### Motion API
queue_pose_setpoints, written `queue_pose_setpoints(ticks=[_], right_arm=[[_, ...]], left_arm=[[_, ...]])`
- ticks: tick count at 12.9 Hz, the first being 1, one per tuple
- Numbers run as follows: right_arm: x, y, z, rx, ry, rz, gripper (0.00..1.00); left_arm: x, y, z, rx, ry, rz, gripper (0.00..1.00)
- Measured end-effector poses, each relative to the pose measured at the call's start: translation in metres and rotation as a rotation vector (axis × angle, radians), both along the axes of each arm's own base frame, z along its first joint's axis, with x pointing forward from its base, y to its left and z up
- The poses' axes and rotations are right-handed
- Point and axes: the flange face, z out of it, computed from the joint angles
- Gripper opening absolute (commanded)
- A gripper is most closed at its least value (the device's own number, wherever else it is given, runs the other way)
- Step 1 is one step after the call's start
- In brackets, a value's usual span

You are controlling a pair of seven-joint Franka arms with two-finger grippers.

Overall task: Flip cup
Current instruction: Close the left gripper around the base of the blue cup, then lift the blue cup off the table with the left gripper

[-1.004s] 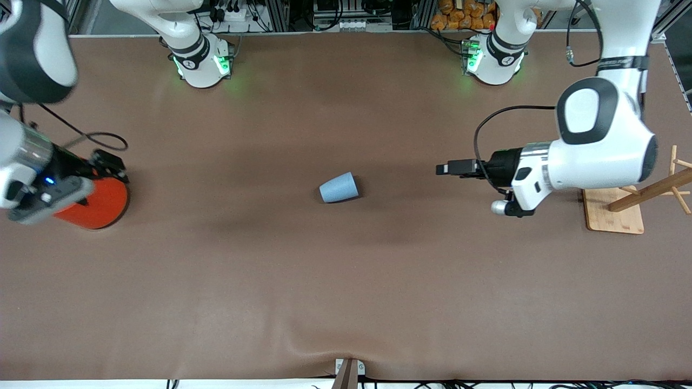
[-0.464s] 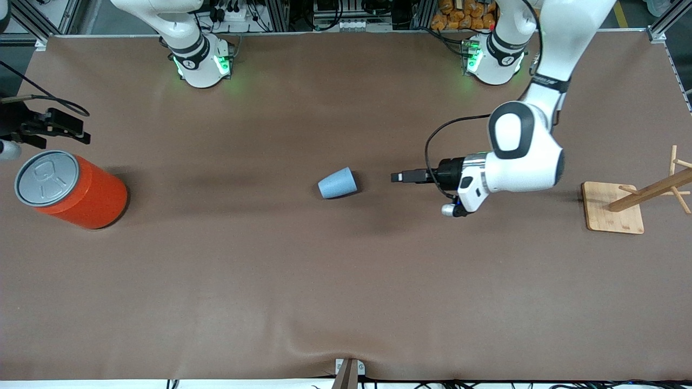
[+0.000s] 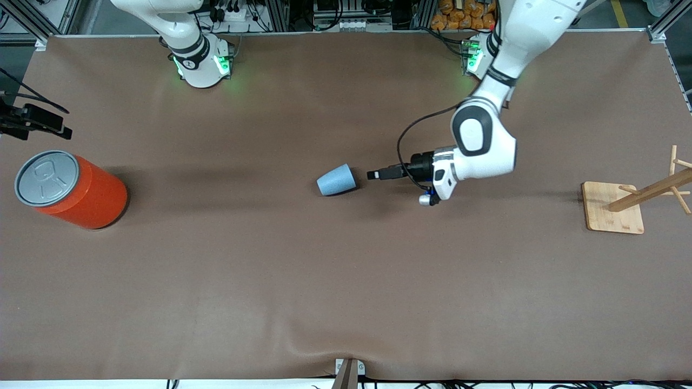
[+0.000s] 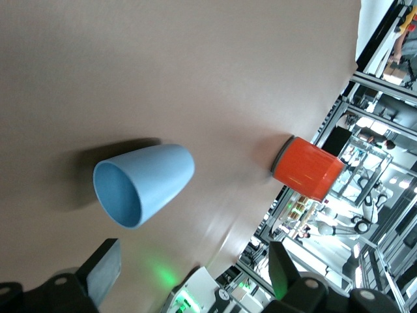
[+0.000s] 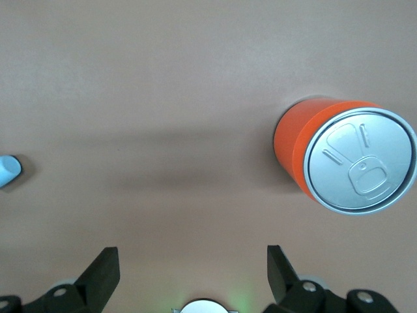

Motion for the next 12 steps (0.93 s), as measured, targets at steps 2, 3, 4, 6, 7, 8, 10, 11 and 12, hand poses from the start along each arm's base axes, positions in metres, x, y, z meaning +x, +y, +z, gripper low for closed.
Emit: queue_pose_setpoints(ticks=[2, 3, 4, 6, 7, 8, 10, 11, 12], right_arm=[[0.001, 0.005, 0.012, -0.007, -0.022, -0.024, 1.00], [0.001, 0.008, 0.016, -0.009, -0.025, -0.038, 1.00], [0.001, 0.009, 0.017, -0.010, -0.024, -0.045, 1.00], [-0.002, 0.009, 0.019, -0.011, -0.007, -0.050, 1.00], [-0.004, 0.009, 0.020, -0.014, 0.007, -0.052, 1.00], [-0.005, 0.008, 0.022, -0.017, 0.010, -0.053, 1.00], [-0.006, 0.006, 0.027, -0.024, 0.002, -0.059, 1.00], [-0.006, 0.004, 0.029, -0.026, -0.003, -0.065, 1.00], [-0.006, 0.003, 0.030, -0.028, -0.005, -0.068, 1.00]], left_arm=[[-0.017, -0.016, -0.019, 0.003, -0.003, 0.050, 1.00], [-0.025, -0.025, -0.026, 0.002, -0.017, 0.070, 1.00], [-0.034, -0.033, -0.032, 0.002, -0.026, 0.076, 1.00], [-0.043, -0.039, -0.048, 0.014, -0.021, 0.073, 1.00], [-0.044, -0.038, -0.055, 0.014, -0.015, 0.082, 1.00], [-0.042, -0.040, -0.058, 0.005, -0.013, 0.096, 1.00], [-0.037, -0.052, -0.058, -0.018, -0.013, 0.109, 1.00], [-0.034, -0.058, -0.058, -0.031, -0.012, 0.118, 1.00], [-0.033, -0.065, -0.060, -0.042, -0.006, 0.126, 1.00]])
